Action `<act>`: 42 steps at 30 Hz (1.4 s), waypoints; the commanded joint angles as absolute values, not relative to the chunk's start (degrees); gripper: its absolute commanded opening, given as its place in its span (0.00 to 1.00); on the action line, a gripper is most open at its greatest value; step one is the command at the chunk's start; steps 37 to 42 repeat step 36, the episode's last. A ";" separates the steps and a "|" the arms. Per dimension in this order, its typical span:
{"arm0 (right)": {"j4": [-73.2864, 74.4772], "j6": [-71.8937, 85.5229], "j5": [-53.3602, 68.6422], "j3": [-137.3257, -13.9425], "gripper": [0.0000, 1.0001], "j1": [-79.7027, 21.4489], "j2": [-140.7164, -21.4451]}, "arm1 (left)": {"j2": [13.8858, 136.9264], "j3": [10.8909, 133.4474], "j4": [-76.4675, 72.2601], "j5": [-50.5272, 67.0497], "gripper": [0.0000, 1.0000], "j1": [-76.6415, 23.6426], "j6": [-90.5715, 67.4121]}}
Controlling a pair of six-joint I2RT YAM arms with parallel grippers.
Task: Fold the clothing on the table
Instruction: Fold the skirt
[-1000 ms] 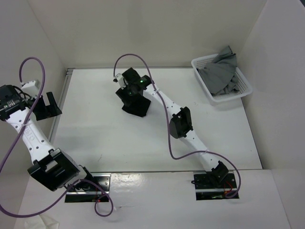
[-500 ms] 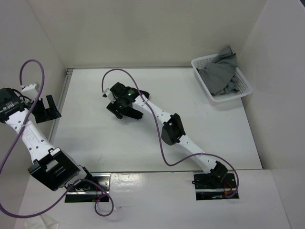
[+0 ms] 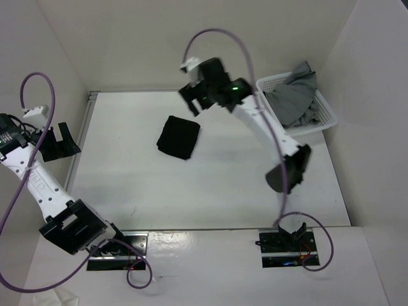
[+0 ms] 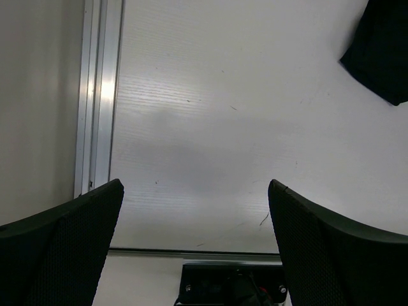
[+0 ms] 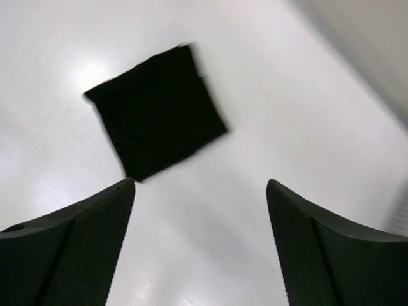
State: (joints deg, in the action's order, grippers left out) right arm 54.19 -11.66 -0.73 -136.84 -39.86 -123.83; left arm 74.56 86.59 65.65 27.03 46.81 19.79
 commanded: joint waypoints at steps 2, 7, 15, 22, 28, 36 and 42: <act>46.41 -11.43 -5.98 -121.59 0.91 -32.54 -100.67 | 72.52 90.00 68.03 31.55 1.00 47.20 20.48; 44.22 -5.81 -9.91 -99.96 0.99 -18.83 -85.63 | 70.76 87.91 68.03 32.08 1.00 47.20 18.90; 43.68 -1.41 -10.29 -74.99 0.99 -7.22 -61.63 | 66.80 83.94 66.01 33.13 1.00 47.20 17.14; 45.00 -0.88 -2.21 -63.30 0.99 5.78 -46.95 | 66.27 82.88 65.48 35.16 1.00 47.20 14.07; 45.53 -1.49 -0.36 -63.98 0.99 9.14 -44.03 | 66.27 81.04 64.86 36.56 1.00 47.20 13.01; 44.91 -2.72 2.89 -63.46 0.99 9.14 -45.26 | 64.60 80.60 64.34 34.19 1.00 46.67 13.62; 44.91 -2.72 2.89 -63.46 0.99 9.14 -45.26 | 64.60 80.60 64.34 34.19 1.00 46.67 13.62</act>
